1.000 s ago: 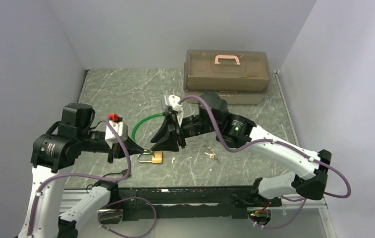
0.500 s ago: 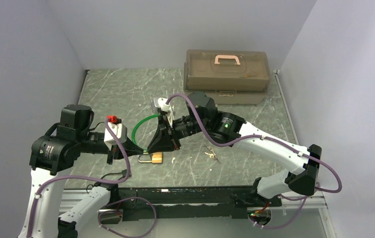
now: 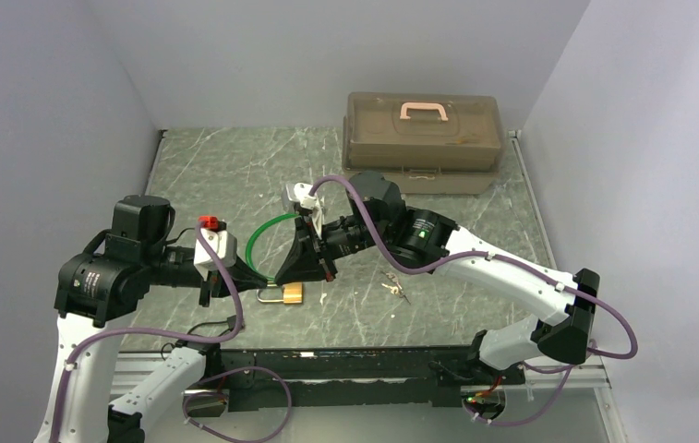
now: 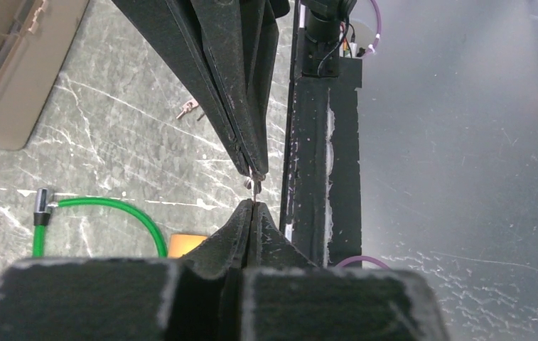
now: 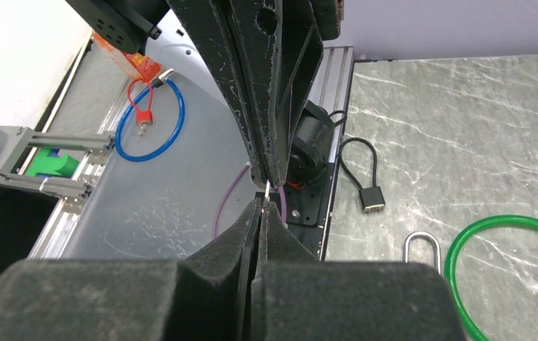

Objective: Unlock with the key
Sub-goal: Pick up the key from the center of the board, then pick up the lock from the center of the board.

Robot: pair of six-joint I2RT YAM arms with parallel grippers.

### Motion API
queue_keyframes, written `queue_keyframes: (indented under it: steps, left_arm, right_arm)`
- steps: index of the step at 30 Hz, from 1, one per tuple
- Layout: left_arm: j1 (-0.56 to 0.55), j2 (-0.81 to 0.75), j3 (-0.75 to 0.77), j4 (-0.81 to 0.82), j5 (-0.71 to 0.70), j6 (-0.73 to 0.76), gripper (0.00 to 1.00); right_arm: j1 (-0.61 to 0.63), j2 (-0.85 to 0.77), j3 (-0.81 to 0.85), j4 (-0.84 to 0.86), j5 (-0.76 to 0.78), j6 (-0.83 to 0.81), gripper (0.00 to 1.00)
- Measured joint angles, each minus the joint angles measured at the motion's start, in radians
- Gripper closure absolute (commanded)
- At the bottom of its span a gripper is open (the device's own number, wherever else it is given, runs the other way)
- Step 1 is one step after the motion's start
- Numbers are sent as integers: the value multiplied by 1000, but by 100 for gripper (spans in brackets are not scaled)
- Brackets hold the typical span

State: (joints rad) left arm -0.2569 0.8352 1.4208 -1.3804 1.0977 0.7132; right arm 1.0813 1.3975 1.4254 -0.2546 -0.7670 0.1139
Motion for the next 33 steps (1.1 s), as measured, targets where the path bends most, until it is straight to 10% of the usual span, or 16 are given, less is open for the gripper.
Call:
queue_keyframes:
  steps: [11,33]
  left_arm:
    - [0,1,-10,2,-43,13,17]
    - [0,51,-849,298,-786,280,18]
  right_arm:
    - [-35,-30,-39,-32,24,19,100]
    - [-180,-325,-372,23,64,108,100]
